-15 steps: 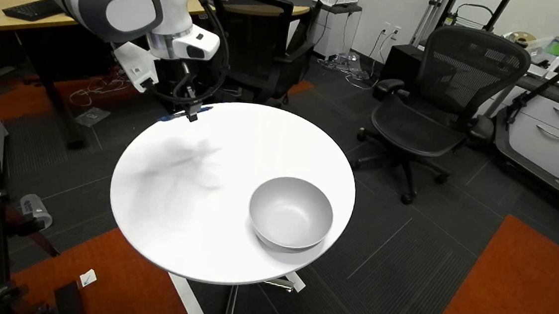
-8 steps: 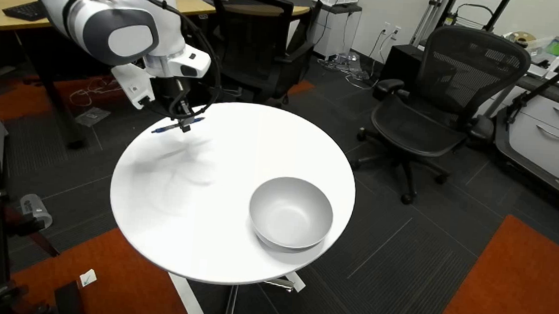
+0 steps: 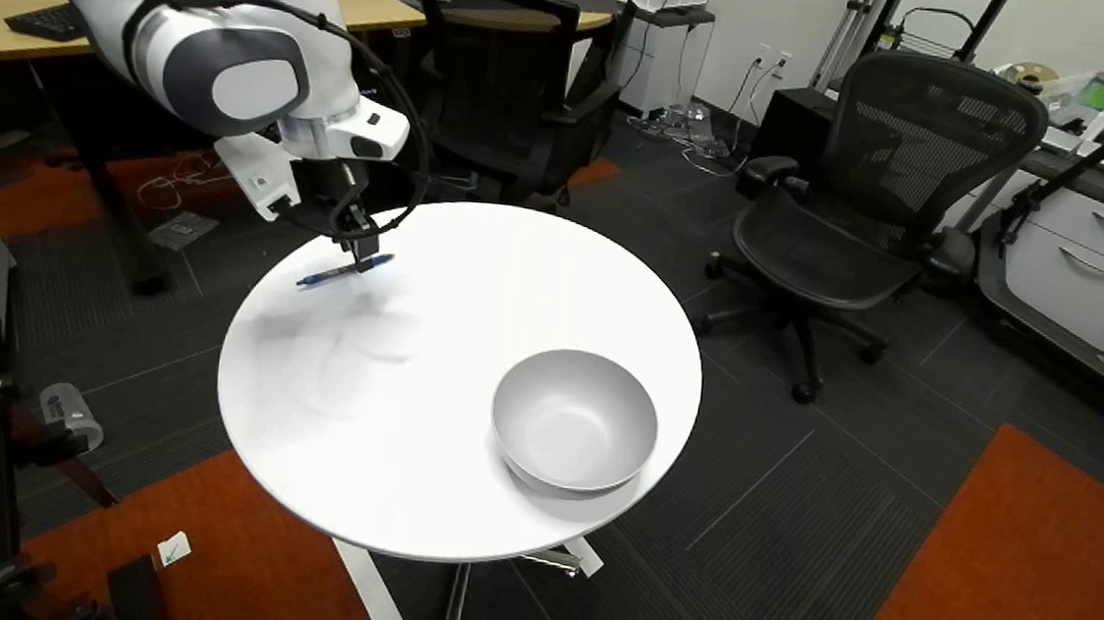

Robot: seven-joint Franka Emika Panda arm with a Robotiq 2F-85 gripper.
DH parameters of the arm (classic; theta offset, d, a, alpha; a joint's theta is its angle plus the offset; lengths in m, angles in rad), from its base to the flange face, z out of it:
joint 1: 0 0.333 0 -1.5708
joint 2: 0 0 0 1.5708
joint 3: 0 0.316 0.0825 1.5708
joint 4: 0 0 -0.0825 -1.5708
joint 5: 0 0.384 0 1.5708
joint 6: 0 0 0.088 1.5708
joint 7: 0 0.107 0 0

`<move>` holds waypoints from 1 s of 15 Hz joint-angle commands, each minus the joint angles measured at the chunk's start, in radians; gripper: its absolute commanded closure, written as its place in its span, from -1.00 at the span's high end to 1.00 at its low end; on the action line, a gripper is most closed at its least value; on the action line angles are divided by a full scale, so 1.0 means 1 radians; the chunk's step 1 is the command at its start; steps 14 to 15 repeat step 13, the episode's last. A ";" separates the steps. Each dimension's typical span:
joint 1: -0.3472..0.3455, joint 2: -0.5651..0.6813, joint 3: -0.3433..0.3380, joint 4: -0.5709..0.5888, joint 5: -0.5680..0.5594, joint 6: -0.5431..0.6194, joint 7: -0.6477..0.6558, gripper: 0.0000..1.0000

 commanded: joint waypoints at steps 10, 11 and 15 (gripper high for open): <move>0.017 0.000 -0.012 0.012 0.004 -0.031 0.003 1.00; 0.011 0.002 -0.005 0.003 0.007 -0.006 -0.006 1.00; 0.010 0.002 -0.006 0.003 0.007 -0.006 -0.006 1.00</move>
